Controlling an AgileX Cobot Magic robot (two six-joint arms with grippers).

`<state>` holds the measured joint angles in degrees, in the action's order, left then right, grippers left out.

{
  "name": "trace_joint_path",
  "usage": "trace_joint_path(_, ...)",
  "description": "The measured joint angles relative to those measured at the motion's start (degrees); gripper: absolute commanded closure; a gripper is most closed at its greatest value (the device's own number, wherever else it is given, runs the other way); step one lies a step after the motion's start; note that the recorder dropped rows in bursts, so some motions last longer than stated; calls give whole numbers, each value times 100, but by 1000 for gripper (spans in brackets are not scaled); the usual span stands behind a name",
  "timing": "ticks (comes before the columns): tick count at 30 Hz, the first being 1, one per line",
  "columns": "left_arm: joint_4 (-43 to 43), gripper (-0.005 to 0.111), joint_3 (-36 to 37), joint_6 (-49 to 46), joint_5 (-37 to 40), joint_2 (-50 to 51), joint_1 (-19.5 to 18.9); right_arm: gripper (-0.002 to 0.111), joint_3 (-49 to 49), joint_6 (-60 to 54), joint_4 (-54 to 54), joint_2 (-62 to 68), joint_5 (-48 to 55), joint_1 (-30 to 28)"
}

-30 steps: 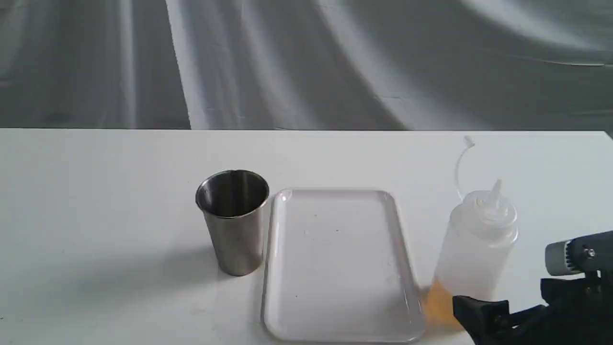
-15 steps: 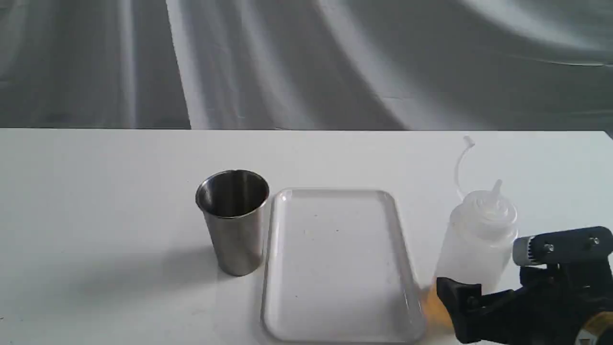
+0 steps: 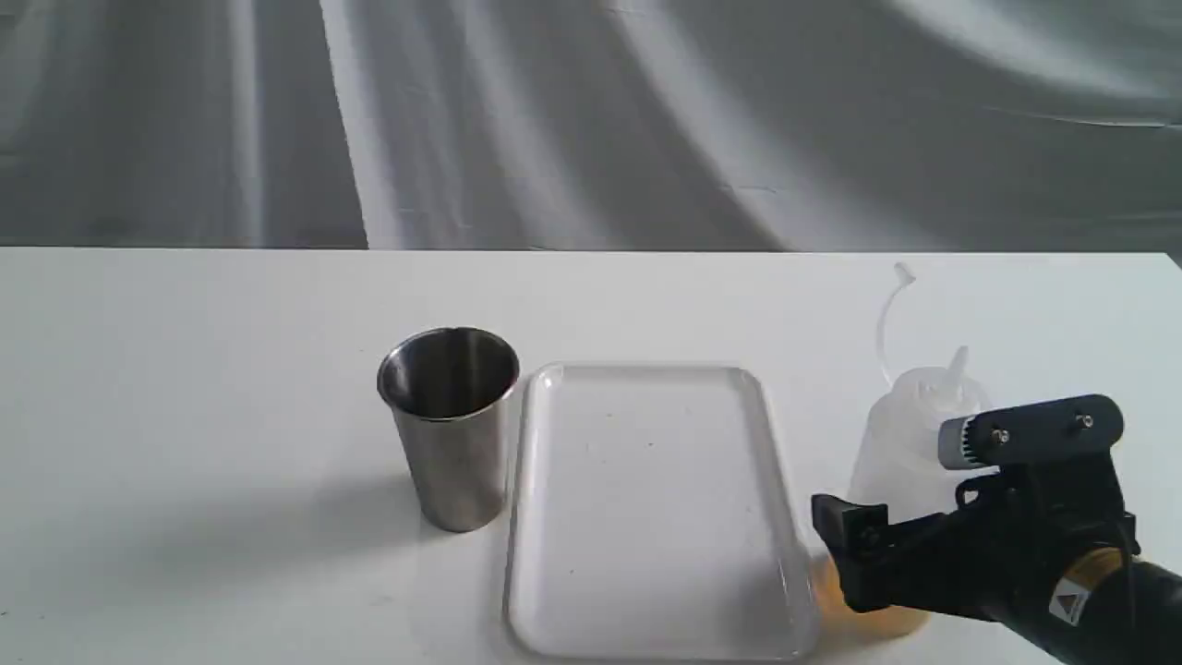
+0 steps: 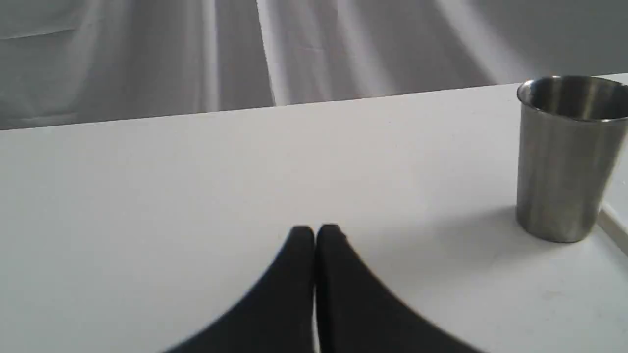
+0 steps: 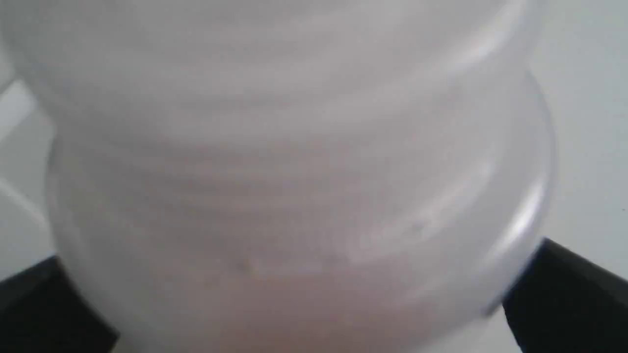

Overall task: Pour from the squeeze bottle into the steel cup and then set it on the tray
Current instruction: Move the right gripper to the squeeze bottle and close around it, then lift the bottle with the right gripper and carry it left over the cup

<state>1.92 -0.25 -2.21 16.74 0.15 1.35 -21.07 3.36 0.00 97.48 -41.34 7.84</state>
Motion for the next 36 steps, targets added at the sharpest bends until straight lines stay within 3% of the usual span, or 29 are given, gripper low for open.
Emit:
trace_joint_path(4,0,107,0,0,0,0,0,23,0,0,0,8,-44,0)
trace_joint_path(10,0,107,0,0,0,0,0,60,0,0,42,8,-58,0)
trace_joint_path(18,0,107,0,0,0,0,0,90,0,0,42,8,-58,0)
trace_joint_path(21,0,107,0,0,0,0,0,95,0,0,0,-21,-24,0)
trace_joint_path(29,0,107,0,0,0,0,0,95,-14,-59,0,-974,746,0)
trace_joint_path(36,0,107,0,0,0,0,0,95,-857,-449,-412,-1949,3065,0)
